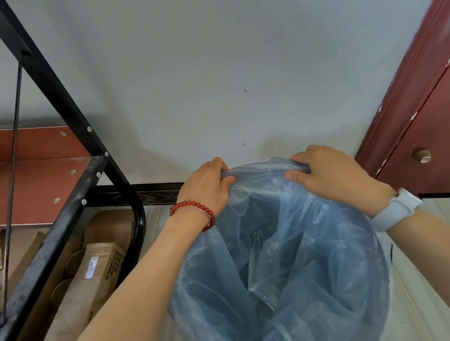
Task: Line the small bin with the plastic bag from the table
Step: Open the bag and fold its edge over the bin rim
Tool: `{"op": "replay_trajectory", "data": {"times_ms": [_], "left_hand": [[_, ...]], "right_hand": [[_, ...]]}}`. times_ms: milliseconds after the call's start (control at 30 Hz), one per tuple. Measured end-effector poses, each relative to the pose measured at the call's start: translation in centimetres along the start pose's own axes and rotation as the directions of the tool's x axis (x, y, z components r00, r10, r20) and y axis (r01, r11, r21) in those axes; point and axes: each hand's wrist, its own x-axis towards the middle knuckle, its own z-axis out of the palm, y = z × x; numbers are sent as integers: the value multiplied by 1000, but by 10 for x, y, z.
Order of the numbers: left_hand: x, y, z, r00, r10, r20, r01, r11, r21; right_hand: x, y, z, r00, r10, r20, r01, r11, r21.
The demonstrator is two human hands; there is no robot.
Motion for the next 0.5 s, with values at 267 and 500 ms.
{"op": "replay_trajectory", "data": {"times_ms": [267,500], "left_hand": [[-3,-6,4,998,-62,-31,63,997,35],[-11,-25,-31,958,-237,162,178,933,312]], "right_hand": [[3,-6,17,995,-2,101,5,999,-35],[12,-8,14,999,38,37,-43,990,134]]}}
